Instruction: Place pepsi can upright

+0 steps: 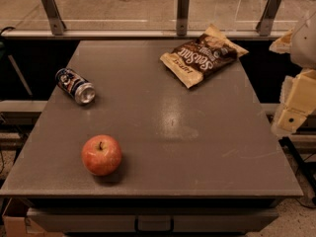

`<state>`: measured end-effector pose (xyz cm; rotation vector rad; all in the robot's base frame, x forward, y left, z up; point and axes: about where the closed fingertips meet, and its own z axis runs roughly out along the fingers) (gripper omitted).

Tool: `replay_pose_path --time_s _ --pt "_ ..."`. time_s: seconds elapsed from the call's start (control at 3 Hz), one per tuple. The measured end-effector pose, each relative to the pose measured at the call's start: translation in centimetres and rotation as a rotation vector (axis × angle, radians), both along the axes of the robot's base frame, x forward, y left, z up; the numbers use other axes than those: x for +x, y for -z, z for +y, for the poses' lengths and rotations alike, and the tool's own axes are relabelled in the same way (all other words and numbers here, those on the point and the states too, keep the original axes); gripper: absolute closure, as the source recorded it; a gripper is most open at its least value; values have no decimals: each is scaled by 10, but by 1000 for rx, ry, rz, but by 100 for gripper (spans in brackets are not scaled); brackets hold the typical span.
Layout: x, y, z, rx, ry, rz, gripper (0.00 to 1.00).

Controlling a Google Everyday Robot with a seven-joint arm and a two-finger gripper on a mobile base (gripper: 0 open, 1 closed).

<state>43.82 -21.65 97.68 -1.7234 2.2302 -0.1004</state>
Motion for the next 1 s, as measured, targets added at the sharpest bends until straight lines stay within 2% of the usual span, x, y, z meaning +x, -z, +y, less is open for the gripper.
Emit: replay_pose_path --time_s 0.33,0.67,1.0 --pt "3 -1 2 10 -6 -11 0" --pt "36 14 43 50 -37 -14 0" --pt "75 26 110 103 -93 -21 0"
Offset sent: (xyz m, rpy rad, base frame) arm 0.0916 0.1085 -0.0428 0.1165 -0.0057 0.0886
